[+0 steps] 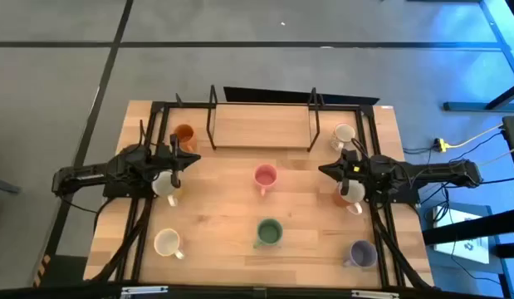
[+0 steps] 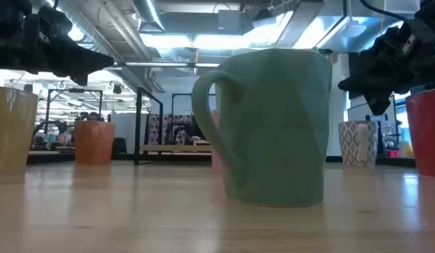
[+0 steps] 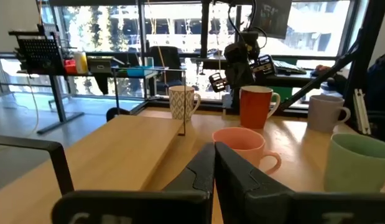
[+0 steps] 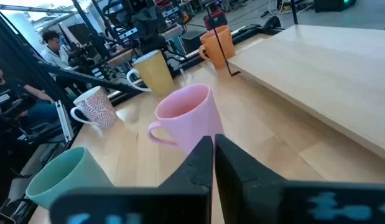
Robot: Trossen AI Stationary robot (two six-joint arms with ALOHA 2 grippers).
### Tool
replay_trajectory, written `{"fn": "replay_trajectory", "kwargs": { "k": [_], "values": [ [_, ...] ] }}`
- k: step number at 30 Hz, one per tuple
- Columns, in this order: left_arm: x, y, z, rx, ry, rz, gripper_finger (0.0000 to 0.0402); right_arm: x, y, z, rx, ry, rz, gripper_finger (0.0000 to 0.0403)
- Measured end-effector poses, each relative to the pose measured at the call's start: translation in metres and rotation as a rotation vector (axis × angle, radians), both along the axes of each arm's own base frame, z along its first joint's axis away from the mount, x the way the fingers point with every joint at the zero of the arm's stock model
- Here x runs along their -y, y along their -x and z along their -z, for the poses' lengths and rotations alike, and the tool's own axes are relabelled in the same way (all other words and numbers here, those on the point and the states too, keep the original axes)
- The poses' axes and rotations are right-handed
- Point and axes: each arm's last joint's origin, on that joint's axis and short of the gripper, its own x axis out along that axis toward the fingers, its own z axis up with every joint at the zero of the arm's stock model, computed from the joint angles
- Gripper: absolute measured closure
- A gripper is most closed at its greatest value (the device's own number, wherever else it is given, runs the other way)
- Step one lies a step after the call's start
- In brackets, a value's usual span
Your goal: Place coffee mugs
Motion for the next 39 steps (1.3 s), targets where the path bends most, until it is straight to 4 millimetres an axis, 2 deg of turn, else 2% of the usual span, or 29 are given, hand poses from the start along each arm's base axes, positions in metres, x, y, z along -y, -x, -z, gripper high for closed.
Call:
{"fn": "replay_trajectory", "kwargs": {
  "k": [5,13,17,20,26,39],
  "values": [
    [0.0,0.0,-0.001,0.013,0.031,0.005,0.0397,0.0,0.0,-0.003,0.032,-0.003,0.007,0.0397],
    [-0.005,0.003,-0.015,0.248,0.311,-0.14,0.0397,0.001,0.0,-0.022,0.234,-0.061,0.025,0.0398],
    [-0.007,0.006,-0.021,0.373,0.427,-0.192,0.0397,0.002,-0.003,-0.045,0.27,-0.071,0.071,0.0398],
    [-0.008,0.008,-0.024,0.418,0.44,-0.225,0.0397,0.003,-0.009,-0.066,0.248,-0.015,0.123,0.0398],
    [-0.007,0.007,-0.025,0.426,0.458,-0.199,0.0397,0.004,-0.042,-0.1,0.088,0.035,0.162,0.0398],
    [-0.006,0.007,-0.025,0.408,0.451,-0.141,0.0397,0.002,-0.144,-0.149,-0.102,0.069,0.169,0.0398]
  ]
}}
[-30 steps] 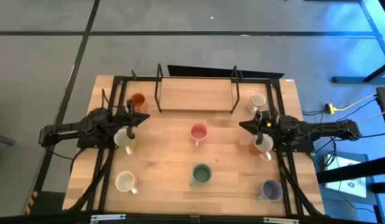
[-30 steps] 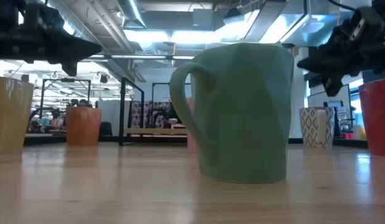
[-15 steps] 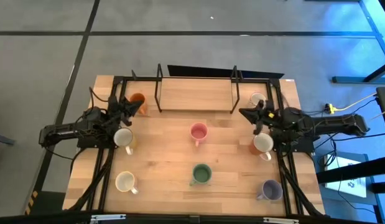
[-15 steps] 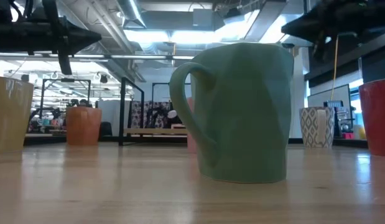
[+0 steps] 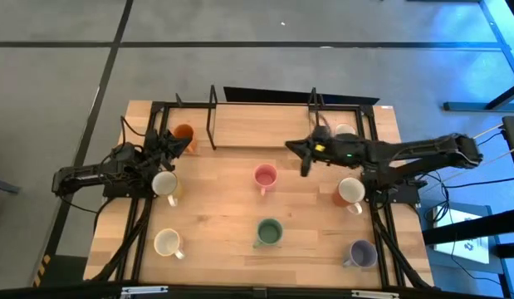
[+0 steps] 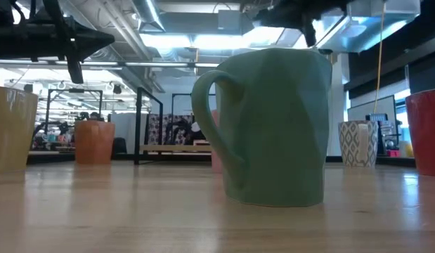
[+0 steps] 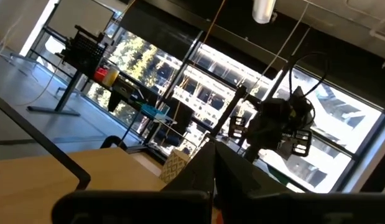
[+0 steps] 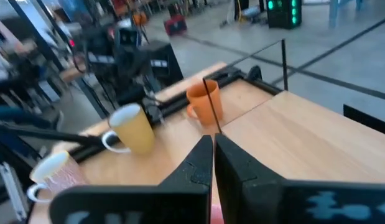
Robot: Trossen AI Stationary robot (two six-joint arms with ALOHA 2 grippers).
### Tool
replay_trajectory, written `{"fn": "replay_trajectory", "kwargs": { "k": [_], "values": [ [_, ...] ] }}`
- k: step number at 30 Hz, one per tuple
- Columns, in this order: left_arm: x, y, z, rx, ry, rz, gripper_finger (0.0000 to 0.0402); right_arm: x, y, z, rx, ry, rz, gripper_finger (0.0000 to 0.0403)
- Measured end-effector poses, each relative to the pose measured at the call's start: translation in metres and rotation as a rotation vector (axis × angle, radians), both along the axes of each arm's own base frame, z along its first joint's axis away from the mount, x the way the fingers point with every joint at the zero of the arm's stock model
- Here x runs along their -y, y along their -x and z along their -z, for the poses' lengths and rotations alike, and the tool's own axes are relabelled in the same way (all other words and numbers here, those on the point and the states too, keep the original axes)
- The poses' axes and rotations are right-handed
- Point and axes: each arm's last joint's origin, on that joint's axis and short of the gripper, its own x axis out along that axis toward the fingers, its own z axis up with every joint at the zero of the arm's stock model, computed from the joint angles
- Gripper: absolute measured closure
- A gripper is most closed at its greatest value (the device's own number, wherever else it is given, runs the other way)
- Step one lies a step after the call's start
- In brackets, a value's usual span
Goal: Place coffee mugs
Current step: Put the pink mug on the shelf
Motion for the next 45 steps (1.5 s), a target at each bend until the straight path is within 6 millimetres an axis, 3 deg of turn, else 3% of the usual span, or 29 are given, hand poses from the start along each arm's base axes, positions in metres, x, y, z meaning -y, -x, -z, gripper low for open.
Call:
{"fn": "replay_trajectory", "kwargs": {
  "k": [12,18,23,29,37,41,45],
  "values": [
    [0.0,0.0,0.0,-0.003,-0.001,0.0,0.0397,-0.002,-0.09,-0.026,-0.465,0.088,-0.074,0.0398],
    [0.0,0.0,0.001,-0.01,0.001,0.001,0.0397,-0.006,-0.117,-0.019,-0.646,0.029,-0.163,0.0398],
    [0.0,0.0,0.001,-0.01,0.001,0.001,0.0397,-0.002,-0.125,0.0,-0.74,-0.161,-0.106,0.0391],
    [0.0,0.0,0.001,-0.009,0.002,0.001,0.0397,0.007,-0.126,0.028,-0.896,-0.361,-0.05,0.0307],
    [0.0,0.0,0.001,-0.015,0.003,0.001,0.0397,0.013,-0.13,0.049,-0.979,-0.36,-0.004,0.016],
    [0.0,-0.001,0.002,-0.025,0.005,0.001,0.0397,0.018,-0.13,0.055,-0.985,-0.329,0.046,0.0127],
    [0.0,-0.001,0.004,-0.042,0.008,0.001,0.0397,0.025,-0.133,0.06,-0.991,-0.358,0.044,0.0126]
  ]
}}
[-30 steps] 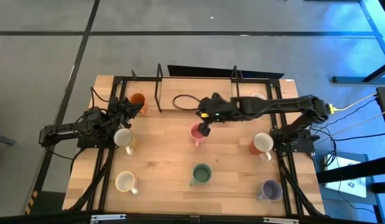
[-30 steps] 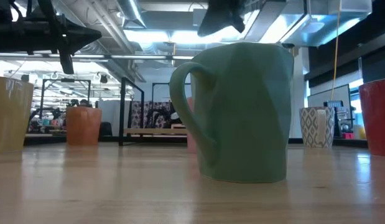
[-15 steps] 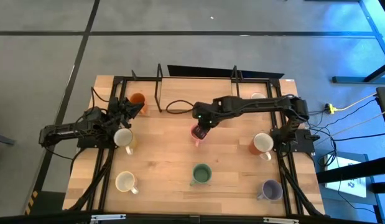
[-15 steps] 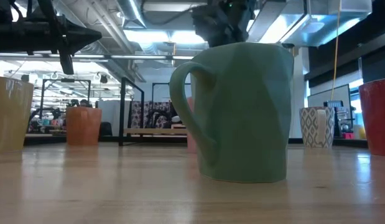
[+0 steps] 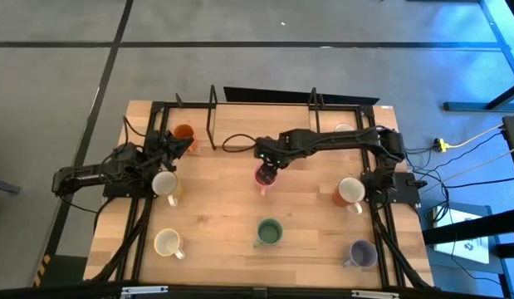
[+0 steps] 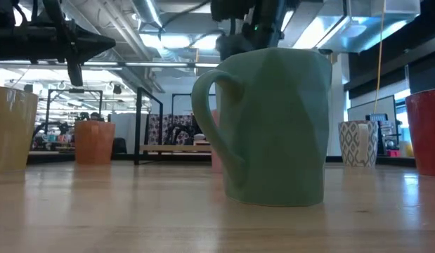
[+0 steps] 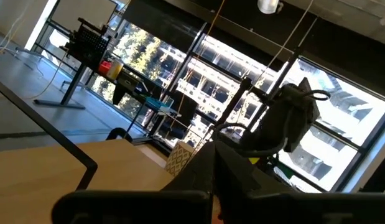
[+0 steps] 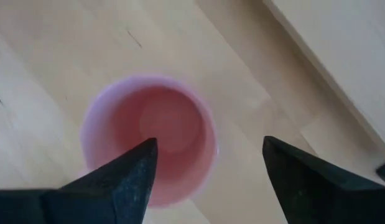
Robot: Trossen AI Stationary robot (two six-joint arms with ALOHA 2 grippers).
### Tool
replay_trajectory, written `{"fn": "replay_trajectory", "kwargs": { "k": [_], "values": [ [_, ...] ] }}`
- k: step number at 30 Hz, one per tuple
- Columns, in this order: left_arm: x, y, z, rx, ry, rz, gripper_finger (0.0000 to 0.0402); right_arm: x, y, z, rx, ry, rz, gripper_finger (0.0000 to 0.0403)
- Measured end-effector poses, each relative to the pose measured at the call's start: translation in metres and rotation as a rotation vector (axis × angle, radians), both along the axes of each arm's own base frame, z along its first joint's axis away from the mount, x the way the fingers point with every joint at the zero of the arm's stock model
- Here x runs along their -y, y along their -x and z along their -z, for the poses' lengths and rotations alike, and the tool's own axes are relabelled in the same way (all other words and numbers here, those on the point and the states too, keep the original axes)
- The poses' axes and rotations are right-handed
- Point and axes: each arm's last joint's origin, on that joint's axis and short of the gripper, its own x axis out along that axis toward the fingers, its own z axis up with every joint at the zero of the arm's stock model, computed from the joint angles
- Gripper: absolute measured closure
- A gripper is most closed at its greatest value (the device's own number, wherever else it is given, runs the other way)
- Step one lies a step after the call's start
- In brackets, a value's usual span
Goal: Place coffee mugs
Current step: Put the pink mug on the shelf
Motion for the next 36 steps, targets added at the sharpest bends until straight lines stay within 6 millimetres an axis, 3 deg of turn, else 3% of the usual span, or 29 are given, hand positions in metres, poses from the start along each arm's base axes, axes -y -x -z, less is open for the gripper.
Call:
{"fn": "replay_trajectory", "kwargs": {
  "k": [9,22,27,31,36],
  "values": [
    [0.0,-0.001,0.002,-0.021,0.004,0.0,0.0397,0.012,-0.009,0.028,-0.063,-0.045,-0.024,0.0188],
    [0.0,-0.001,0.002,-0.026,0.004,-0.001,0.0397,0.011,-0.011,0.032,-0.076,-0.03,-0.113,0.0384],
    [0.0,-0.001,0.002,-0.026,0.003,-0.001,0.0397,0.01,-0.011,0.032,-0.072,-0.028,-0.148,0.0389],
    [0.0,-0.001,0.002,-0.026,0.003,-0.001,0.0397,0.011,-0.009,0.012,-0.069,0.005,-0.212,0.0397],
    [0.0,-0.001,0.004,-0.047,0.006,-0.002,0.0397,0.027,-0.007,-0.039,-0.036,0.048,-0.231,0.0399]
  ]
}}
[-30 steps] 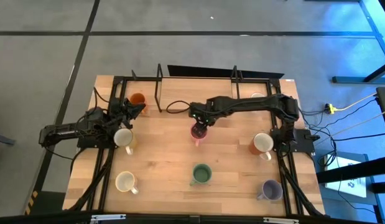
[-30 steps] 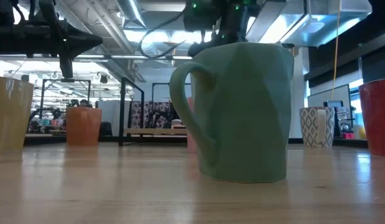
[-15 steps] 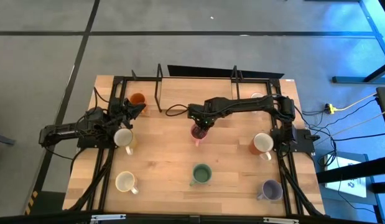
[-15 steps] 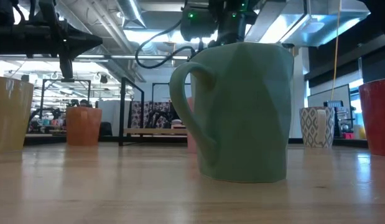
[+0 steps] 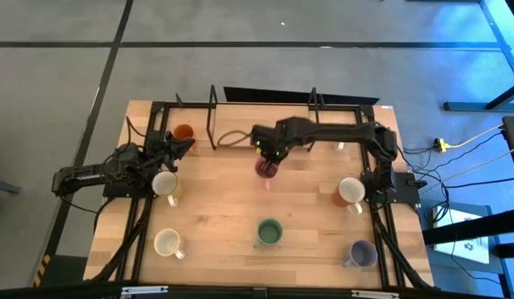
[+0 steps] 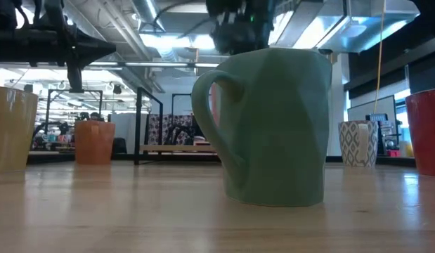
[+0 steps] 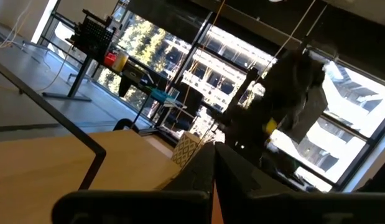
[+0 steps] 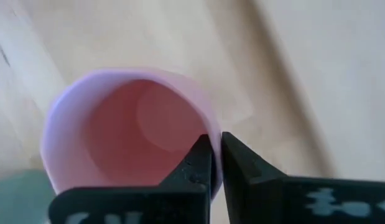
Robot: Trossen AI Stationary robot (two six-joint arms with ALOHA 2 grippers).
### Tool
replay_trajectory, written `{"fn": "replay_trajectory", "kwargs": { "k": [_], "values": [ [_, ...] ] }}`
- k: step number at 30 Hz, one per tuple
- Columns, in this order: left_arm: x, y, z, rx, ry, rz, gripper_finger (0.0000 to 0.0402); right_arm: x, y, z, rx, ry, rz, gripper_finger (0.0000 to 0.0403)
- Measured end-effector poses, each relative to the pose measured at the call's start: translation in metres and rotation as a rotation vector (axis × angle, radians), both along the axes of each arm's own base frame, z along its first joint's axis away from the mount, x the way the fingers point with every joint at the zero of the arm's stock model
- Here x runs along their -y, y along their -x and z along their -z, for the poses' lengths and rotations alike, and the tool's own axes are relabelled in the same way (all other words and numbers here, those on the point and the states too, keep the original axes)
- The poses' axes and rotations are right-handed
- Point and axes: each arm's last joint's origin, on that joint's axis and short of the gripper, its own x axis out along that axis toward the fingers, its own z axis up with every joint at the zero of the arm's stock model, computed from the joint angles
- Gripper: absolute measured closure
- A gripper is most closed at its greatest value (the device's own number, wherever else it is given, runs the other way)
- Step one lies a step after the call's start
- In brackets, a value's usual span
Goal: Place coffee mugs
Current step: Put the pink mug on the shelf
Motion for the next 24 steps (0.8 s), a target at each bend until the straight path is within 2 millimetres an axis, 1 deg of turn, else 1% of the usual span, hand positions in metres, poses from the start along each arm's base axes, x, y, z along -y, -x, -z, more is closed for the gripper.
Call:
{"fn": "replay_trajectory", "kwargs": {
  "k": [5,8,10,18,24],
  "values": [
    [0.0,0.0,0.001,-0.014,0.004,0.0,0.0397,0.03,0.01,-0.047,0.037,0.088,0.029,0.04],
    [0.0,0.0,0.001,-0.014,0.004,0.0,0.0397,0.053,0.022,-0.065,0.026,0.127,0.058,0.04],
    [0.0,0.0,0.001,-0.014,0.004,0.001,0.0397,0.07,0.029,-0.072,0.033,0.142,0.076,0.04],
    [0.0,0.0,0.002,-0.015,0.006,0.001,0.0397,0.136,0.058,-0.072,-0.006,0.175,0.143,0.0401],
    [0.0,0.0,0.002,-0.015,0.005,0.0,0.0397,0.174,0.08,-0.063,-0.045,0.193,0.153,0.0401]
  ]
}}
